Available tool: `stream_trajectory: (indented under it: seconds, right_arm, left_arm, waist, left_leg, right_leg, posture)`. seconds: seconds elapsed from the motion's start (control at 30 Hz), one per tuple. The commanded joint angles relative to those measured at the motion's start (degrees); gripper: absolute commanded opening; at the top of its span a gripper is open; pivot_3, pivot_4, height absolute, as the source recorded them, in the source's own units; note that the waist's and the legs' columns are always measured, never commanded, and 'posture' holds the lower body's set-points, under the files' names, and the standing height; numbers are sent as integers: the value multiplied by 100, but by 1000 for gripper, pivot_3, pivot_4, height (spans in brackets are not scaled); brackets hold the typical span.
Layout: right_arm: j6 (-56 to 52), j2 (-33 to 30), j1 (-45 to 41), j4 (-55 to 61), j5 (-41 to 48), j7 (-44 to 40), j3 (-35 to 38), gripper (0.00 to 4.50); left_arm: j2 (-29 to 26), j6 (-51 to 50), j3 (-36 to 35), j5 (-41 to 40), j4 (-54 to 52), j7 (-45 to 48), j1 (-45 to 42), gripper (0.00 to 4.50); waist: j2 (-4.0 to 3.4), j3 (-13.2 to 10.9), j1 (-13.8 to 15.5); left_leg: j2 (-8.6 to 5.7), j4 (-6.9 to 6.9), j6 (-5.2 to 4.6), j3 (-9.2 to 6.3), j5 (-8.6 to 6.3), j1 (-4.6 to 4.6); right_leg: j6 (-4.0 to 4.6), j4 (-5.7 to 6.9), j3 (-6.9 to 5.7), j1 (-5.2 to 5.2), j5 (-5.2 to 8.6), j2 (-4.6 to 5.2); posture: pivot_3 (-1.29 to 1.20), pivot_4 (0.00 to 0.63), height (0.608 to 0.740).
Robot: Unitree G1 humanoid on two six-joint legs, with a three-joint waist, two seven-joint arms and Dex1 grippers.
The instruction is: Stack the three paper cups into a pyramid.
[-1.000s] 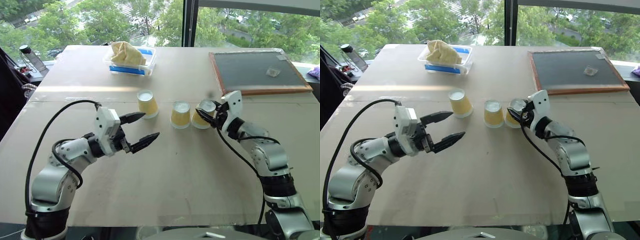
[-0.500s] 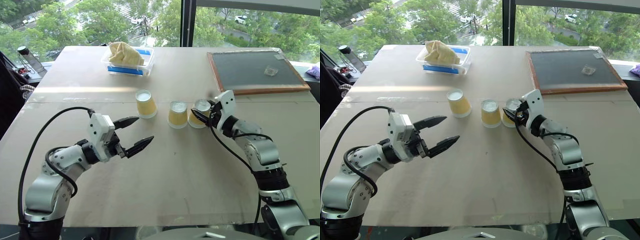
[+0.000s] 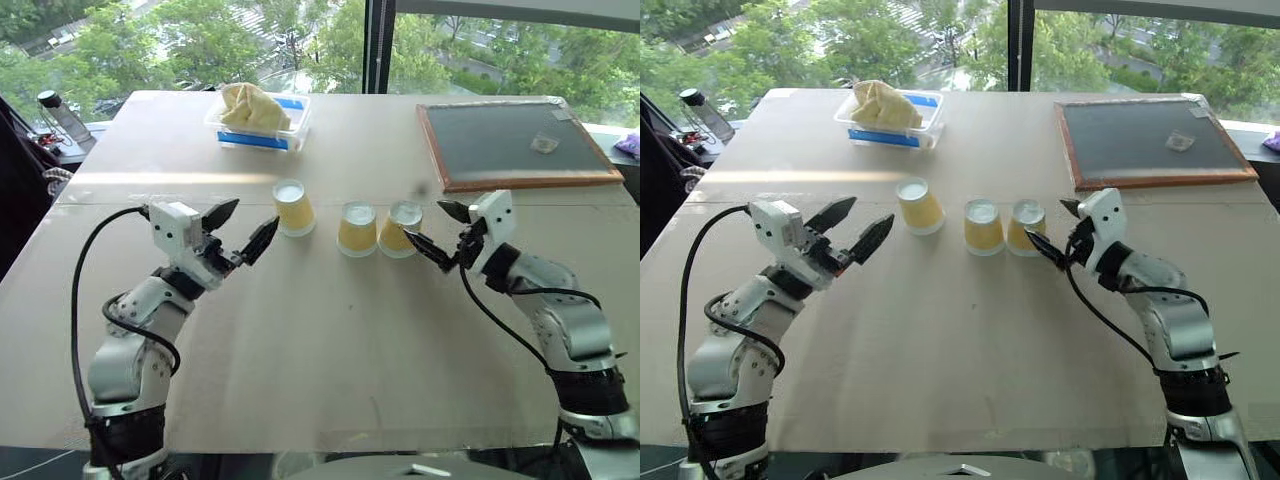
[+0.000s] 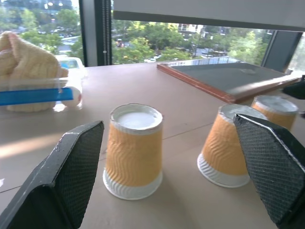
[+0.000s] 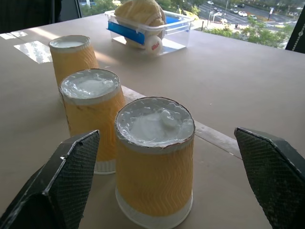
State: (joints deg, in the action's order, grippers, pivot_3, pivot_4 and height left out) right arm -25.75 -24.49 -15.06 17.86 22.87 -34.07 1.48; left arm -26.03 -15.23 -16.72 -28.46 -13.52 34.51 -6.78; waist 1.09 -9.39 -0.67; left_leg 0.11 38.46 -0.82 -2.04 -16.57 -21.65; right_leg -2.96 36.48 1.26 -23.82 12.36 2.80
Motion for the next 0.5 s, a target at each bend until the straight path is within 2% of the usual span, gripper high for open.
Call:
stream_trajectory:
  seconds: [0.03,0.2,0.5]
  right_arm:
    - [-158,-161,168,770,545,-116,467,4476]
    - [-375,-409,540,1719,1568,-445,842,4476]
    - [-277,-408,947,2331,1963,-356,706,4476]
  left_arm:
    - [113,690,263,447,722,55,-429,4500]
    - [243,1478,698,1017,2183,240,-1256,4500]
    - [659,2696,1047,1546,4460,375,-2602,4500]
  waist:
    - [4,2,-12]
    - [6,3,30]
    - [12,7,31]
  left_leg:
    - [1,0,0,3,0,2]
    - [-1,1,0,-4,0,-2]
    - [-3,6,-1,-7,0,-7]
  right_leg:
    - [0,1,2,0,0,-1]
    - [0,-1,-5,1,0,-3]
    - [-1,-3,-11,3,0,0]
  posture:
    - [0,150,740]
    - [0,150,740]
    - [0,150,740]
